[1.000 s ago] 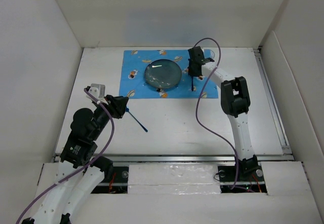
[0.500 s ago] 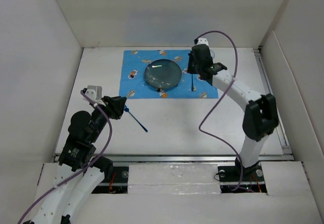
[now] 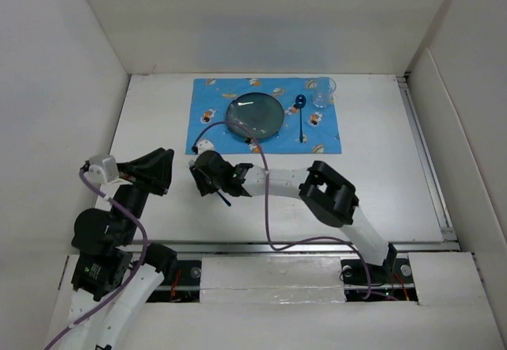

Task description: Set the dinner table for one person

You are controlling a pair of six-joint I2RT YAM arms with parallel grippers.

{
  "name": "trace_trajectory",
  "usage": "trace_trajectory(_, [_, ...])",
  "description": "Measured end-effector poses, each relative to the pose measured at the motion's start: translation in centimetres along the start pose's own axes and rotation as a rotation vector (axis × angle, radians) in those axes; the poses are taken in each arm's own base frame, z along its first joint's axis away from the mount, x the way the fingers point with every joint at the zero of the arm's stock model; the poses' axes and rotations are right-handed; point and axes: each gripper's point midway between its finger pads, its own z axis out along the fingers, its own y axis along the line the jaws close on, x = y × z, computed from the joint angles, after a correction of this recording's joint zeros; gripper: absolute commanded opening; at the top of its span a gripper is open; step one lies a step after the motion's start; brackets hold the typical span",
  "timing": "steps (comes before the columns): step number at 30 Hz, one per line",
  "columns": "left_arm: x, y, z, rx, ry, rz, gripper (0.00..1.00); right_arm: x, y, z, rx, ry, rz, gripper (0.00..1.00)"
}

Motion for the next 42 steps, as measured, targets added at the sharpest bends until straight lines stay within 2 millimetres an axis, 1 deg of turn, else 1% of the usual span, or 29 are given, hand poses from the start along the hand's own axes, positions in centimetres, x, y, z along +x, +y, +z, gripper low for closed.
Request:
trace_trajectory(2, [-1.6, -0.3, -0.8, 0.009, -0.06, -0.009, 0.27, 2.2, -0.1, 1.9, 0.029, 0.048, -0.02, 0.53])
trace_trajectory(4, [-2.2, -0.2, -1.2, 0.004, -0.091, -0.014, 0.28, 1.4, 0.4, 2.3, 0.032, 0.023, -0.016, 0.52])
trace_trajectory(7, [-2.2, -0.1, -1.3, -0.001, -0.093, -0.016, 0.28, 0.8, 0.2, 2.3, 0.062, 0.007, -0.009, 0.49])
trace_trajectory(9, [-2.0, 0.1, -1.3, -0.007, -0.09, -0.016, 0.28, 1.1, -0.3, 2.4, 0.088, 0.01, -0.009, 0.45])
trace_trajectory(10, [-2.0, 0.0, -1.3, -0.006, -0.09, -0.017, 0.28, 1.3, -0.6, 2.5, 0.102, 0.015, -0.01, 0.45])
trace_trajectory(11, [-1.9, 0.1, -1.3, -0.006, -0.088, -0.018, 0.28, 1.7, -1.0, 2.6, 0.119, 0.023, -0.011, 0.46])
trace_trajectory(13, [-1.7, 0.1, -1.2, -0.007, -0.086, -0.017, 0.28, 1.7, -1.1, 2.6, 0.138, 0.014, -0.008, 0.49])
trace_trajectory(16, [-1.5, 0.3, -1.2, -0.014, -0.084, -0.018, 0.28, 2.0, -0.8, 2.4, 0.156, 0.006, -0.012, 0.5])
trace_trajectory(21, [-1.5, 0.4, -1.4, -0.016, -0.093, -0.021, 0.29, 2.9, 0.4, 1.3, 0.151, 0.017, -0.024, 0.51])
trace_trajectory(23, [-1.5, 0.4, -1.4, -0.015, -0.095, -0.021, 0.29, 3.2, 1.3, 0.3, 0.136, 0.021, -0.027, 0.51])
trace_trajectory(26, [-1.5, 0.4, -1.4, -0.015, -0.096, -0.021, 0.29, 2.3, 2.8, -0.9, 0.1, 0.004, -0.019, 0.52])
trace_trajectory(28, [-1.5, 0.4, -1.4, -0.015, -0.096, -0.022, 0.29, 1.8, 3.8, -1.3, 0.072, -0.006, -0.014, 0.52])
trace_trajectory(31, [-1.5, 0.4, -1.4, -0.015, -0.097, -0.022, 0.29, 1.5, 5.0, -0.7, 0.043, -0.008, -0.006, 0.52])
trace_trajectory(33, [-1.5, 0.4, -1.4, -0.015, -0.097, -0.022, 0.29, 2.2, 5.6, 0.4, 0.029, 0.004, -0.007, 0.51])
trace_trajectory(34, [-1.5, 0.4, -1.4, -0.015, -0.097, -0.022, 0.29, 2.9, 5.7, 1.0, 0.03, 0.017, -0.007, 0.49])
trace_trajectory(35, [-1.5, 0.4, -1.4, -0.014, -0.098, -0.022, 0.29, 3.9, 5.5, 1.7, 0.038, 0.035, -0.01, 0.43])
trace_trajectory(36, [-1.6, 0.4, -1.4, -0.015, -0.098, -0.022, 0.29, 3.8, 5.6, 2.3, 0.042, 0.018, -0.004, 0.24])
trace_trajectory(37, [-1.6, 0.4, -1.4, -0.014, -0.098, -0.022, 0.29, 3.8, 5.8, 2.6, 0.038, 0.018, -0.004, 0.11])
trace_trajectory(38, [-1.6, 0.4, -1.4, -0.014, -0.099, -0.022, 0.29, 3.9, 5.9, 2.8, 0.044, 0.012, 0.005, 0.0])
trace_trajectory(42, [-1.7, 0.4, -1.6, -0.011, -0.106, -0.023, 0.29, 3.6, 5.6, 2.9, 0.078, -0.009, 0.041, 0.0])
